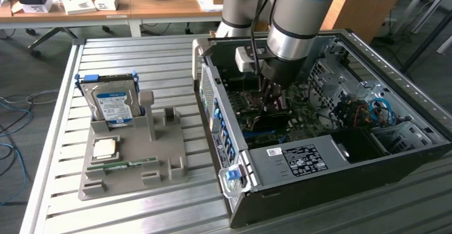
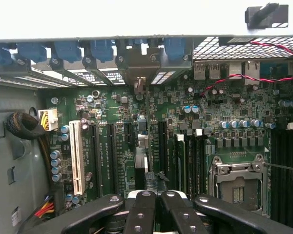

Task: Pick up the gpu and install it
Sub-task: 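Press down on the gpu until it lock into place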

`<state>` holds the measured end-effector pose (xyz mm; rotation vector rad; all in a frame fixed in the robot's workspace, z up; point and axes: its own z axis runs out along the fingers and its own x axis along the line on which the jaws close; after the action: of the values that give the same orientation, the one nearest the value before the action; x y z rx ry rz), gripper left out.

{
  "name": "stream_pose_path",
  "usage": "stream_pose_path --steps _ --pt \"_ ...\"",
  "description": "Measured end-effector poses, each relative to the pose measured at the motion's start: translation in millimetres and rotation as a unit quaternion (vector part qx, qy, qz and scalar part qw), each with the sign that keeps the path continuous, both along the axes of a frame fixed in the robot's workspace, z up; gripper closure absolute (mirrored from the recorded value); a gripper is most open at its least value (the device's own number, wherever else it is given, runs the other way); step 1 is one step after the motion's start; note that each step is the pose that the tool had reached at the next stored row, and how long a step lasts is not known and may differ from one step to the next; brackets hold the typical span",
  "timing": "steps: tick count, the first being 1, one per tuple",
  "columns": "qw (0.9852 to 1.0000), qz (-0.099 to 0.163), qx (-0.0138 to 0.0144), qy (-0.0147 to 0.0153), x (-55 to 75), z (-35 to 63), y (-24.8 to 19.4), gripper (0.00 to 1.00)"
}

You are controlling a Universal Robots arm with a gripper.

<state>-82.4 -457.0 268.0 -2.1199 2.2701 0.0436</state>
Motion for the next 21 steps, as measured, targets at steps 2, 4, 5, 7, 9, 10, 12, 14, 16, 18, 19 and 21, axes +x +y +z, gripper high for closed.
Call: stream_pose_path --steps 2,4,5,7,9,10,12,14,16,18,19,21 --pt "1.0000 0.000 0.0000 0.0000 0.0 0.0 -0.4 0.89" --pt "1.0000 0.000 0.0000 0.0000 0.0 0.0 -0.7 0.89" --pt "1.0000 0.000 0.0000 0.0000 0.0 0.0 -0.8 0.89" --pt "1.0000 0.000 0.0000 0.0000 0.0 0.0 -1.3 0.89" --pt "1.0000 0.000 0.0001 0.0000 0.0 0.0 -1.7 0.89" --pt "1.0000 0.000 0.0001 0.0000 0.0 0.0 -1.8 0.89" --pt "1.0000 0.000 0.0002 0.0000 0.0 0.0 -1.8 0.89" --pt "1.0000 0.000 0.0001 0.0000 0.0 0.0 -1.9 0.89" --pt "1.0000 0.000 0.0001 0.0000 0.0 0.0 -1.9 0.89" --pt "1.0000 0.000 0.0001 0.0000 0.0 1.1 -2.0 0.89" --pt "1.0000 0.000 0.0000 0.0000 0.0 1.7 -1.9 0.89" --pt "1.0000 0.000 0.0000 0.0000 0.0 3.5 -1.9 0.89"
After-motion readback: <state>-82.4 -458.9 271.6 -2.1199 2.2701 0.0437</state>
